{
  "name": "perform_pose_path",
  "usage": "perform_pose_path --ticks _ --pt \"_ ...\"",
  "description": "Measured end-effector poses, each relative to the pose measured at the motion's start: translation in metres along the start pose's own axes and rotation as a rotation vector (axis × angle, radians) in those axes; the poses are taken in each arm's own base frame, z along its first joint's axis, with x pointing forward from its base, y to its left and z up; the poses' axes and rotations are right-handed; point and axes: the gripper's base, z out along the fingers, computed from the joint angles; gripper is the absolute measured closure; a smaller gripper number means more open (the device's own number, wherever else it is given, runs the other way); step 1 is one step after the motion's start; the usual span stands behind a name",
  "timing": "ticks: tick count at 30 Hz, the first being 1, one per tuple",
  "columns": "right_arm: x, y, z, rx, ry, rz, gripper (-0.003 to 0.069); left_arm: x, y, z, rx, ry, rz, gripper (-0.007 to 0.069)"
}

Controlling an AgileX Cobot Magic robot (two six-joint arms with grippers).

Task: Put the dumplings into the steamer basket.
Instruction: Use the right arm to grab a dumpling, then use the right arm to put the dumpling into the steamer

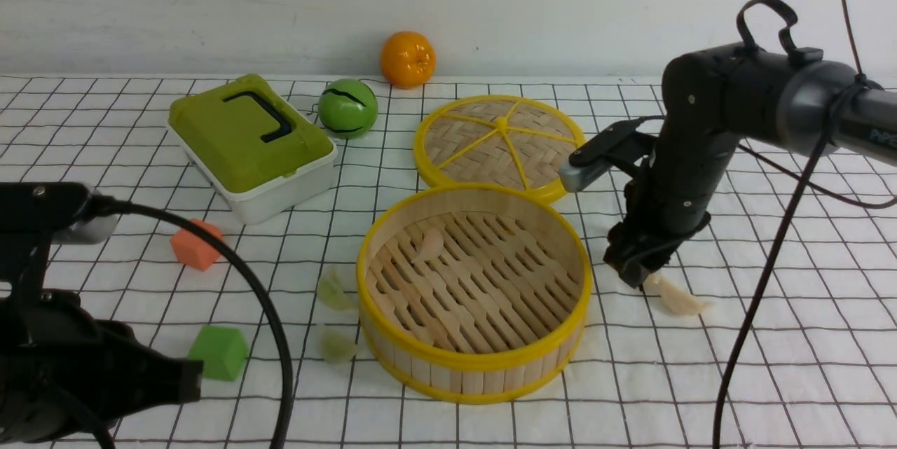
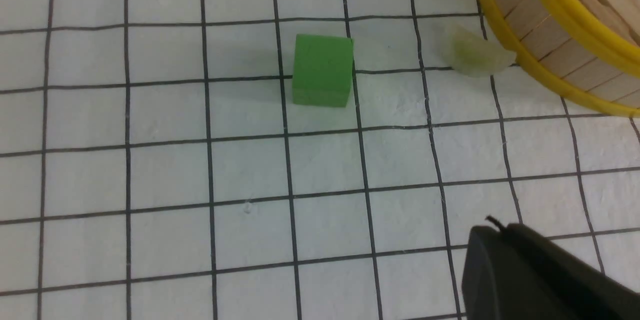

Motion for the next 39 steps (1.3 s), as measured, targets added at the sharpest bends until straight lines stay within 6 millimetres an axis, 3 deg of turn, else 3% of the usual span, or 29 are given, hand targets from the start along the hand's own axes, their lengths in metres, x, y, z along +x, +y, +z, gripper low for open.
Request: perform_pose_path --ticks 7,21,28,31,35,39 --pt "0.008 -0.021 0.015 -0.104 -0.023 0.14 0.0314 -0.001 0.0 0.0 0.004 -0.008 0.001 0.0637" --pt "0.001 -0.023 0.026 -0.137 -0.104 0.147 0.0348 -0.001 -0.001 0.0 0.006 -0.01 0.001 0.0637" --pt "-0.001 -0.024 0.026 -0.132 -0.107 0.242 0.047 -0.001 -0.001 0.0 0.006 -0.01 0.001 0.0637" --pt "-0.001 -0.024 0.025 -0.133 -0.106 0.289 0.047 -0.001 -0.001 0.0 0.006 -0.01 0.001 0.0637" --pt "0.0 -0.024 0.017 -0.129 -0.102 0.326 0.047 -0.001 -0.001 0.0 0.006 -0.01 0.001 0.0637" --pt "-0.004 -0.027 -0.023 -0.082 -0.149 0.353 0.0472 -0.001 -0.001 0.0 0.006 -0.01 -0.015 0.0637"
